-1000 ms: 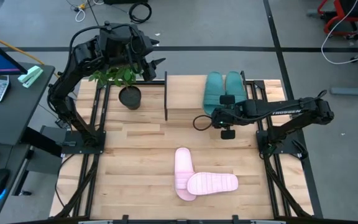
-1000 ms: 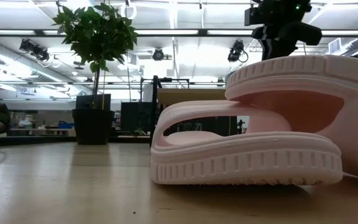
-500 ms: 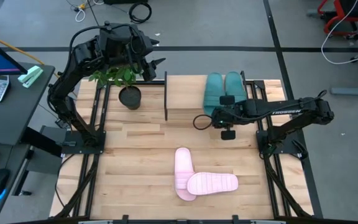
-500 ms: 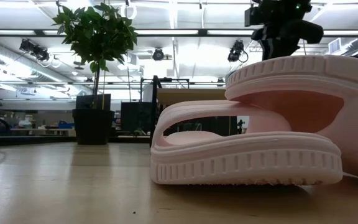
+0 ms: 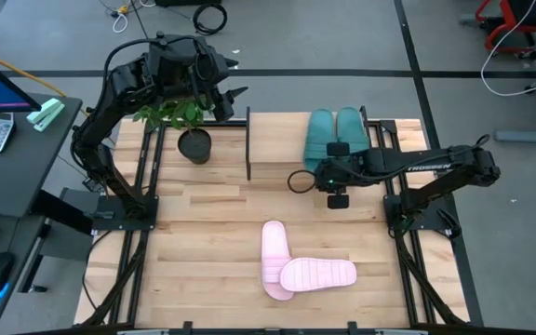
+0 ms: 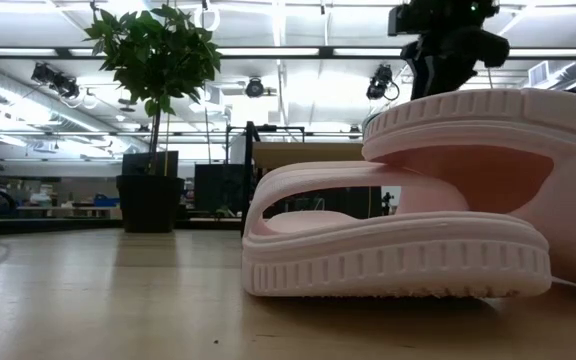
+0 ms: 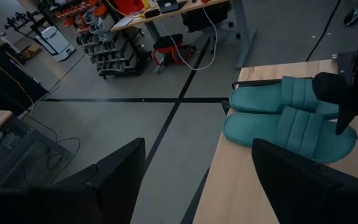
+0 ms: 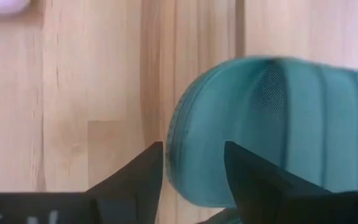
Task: Pick and place slides into the shelf
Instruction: Put the right pink slipper on the shelf
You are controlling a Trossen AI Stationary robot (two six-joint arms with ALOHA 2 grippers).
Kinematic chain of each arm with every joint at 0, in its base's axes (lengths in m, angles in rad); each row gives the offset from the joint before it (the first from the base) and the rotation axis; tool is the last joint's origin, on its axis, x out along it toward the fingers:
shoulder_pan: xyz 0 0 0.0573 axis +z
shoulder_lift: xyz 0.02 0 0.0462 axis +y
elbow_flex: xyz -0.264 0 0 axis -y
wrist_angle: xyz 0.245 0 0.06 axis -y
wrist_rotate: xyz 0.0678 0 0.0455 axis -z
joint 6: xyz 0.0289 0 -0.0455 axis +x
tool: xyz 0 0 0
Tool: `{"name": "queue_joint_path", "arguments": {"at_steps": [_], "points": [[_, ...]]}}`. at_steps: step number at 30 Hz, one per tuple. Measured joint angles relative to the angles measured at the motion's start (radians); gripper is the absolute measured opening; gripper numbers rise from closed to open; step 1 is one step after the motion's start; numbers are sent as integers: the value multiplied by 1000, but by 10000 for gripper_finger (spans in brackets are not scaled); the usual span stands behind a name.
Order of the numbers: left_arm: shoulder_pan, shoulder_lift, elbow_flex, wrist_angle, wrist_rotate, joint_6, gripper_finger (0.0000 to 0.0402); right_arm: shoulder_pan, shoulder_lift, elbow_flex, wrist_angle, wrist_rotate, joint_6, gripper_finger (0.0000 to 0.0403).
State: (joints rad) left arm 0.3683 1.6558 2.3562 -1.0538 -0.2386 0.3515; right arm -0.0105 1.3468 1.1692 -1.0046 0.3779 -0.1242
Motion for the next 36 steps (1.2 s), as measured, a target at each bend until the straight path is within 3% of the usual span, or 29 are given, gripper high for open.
{"name": "queue_joint_path", "arguments": {"at_steps": [7,12,18,25,36], "points": [[0,0,0,0,0,-6,298,0,0,146,12,-28,33,176],[0,0,0,-4,0,-8,298,24,0,223,13,-228,175,176],[0,0,0,-46,0,-9,298,165,0,228,-4,-400,279,176],[0,0,0,-53,70,-50,298,339,0,226,-117,-406,525,176],[-62,17,0,-120,120,-140,298,631,1,74,-75,-360,862,176]]}}
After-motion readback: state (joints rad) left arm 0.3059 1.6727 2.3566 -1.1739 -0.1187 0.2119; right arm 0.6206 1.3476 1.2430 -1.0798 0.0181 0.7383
